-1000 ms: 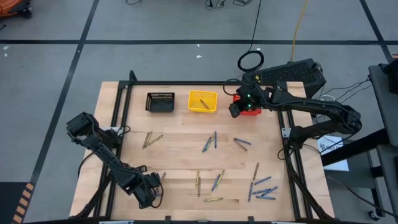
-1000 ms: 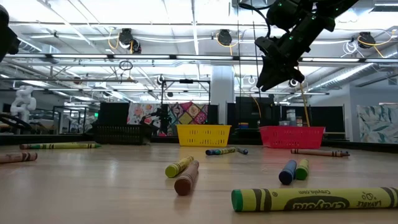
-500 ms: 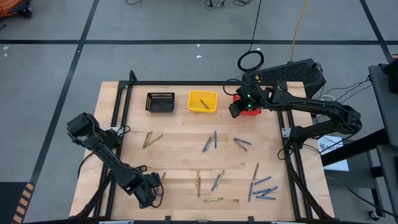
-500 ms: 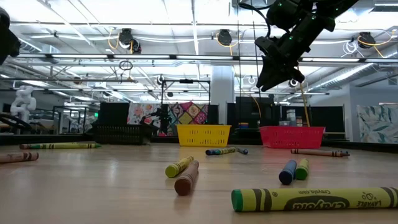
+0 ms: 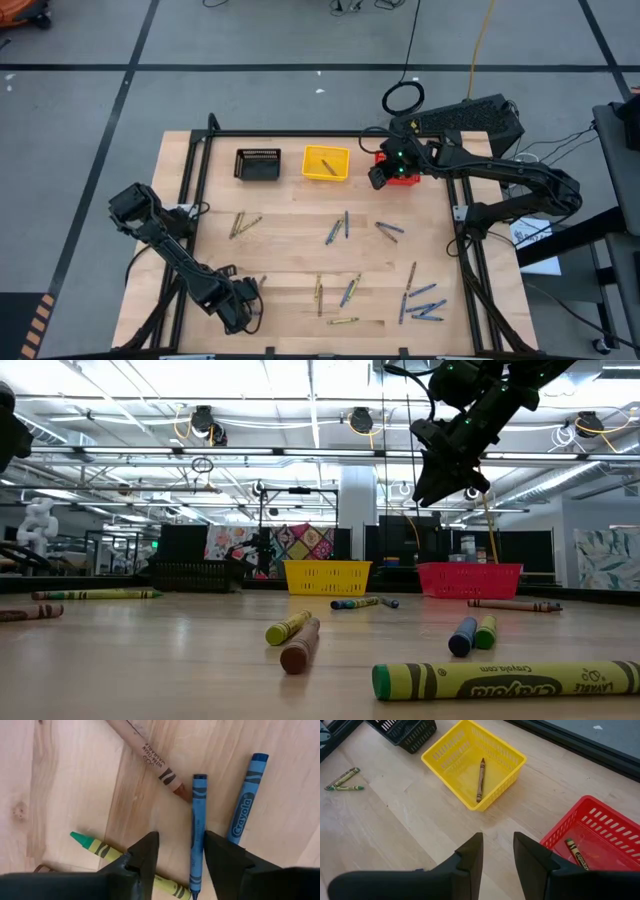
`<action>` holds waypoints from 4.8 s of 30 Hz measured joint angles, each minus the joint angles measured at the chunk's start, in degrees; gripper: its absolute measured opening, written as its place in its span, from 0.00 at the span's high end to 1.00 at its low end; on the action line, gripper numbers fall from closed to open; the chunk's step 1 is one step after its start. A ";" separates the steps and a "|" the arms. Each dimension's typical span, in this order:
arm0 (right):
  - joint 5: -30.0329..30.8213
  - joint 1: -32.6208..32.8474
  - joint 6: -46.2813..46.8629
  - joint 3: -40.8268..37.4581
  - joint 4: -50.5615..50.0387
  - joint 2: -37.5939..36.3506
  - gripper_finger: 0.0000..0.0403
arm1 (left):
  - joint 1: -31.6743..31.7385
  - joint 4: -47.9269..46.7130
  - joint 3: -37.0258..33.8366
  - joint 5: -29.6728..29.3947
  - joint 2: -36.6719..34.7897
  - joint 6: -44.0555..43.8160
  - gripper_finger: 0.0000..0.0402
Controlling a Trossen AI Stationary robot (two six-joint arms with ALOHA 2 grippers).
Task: Sort crayons
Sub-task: Put the blue crayon into the black bin, then put the green crayon into the red bin
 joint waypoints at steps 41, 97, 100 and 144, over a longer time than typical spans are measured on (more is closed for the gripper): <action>0.17 0.00 -0.45 0.00 -0.02 0.00 0.76 | 0.23 -0.20 2.27 3.59 0.36 0.02 1.00; 0.20 0.00 -7.88 0.00 -1.75 0.02 0.76 | 63.16 -18.10 2.38 -5.03 -19.15 61.97 1.00; 0.20 0.00 -8.01 0.00 -1.74 0.02 0.76 | 68.40 -16.24 2.38 -5.03 -19.15 65.85 1.00; 0.22 0.00 -6.27 0.00 -2.99 0.02 0.76 | 90.39 -1.82 2.36 0.39 -9.30 81.13 0.81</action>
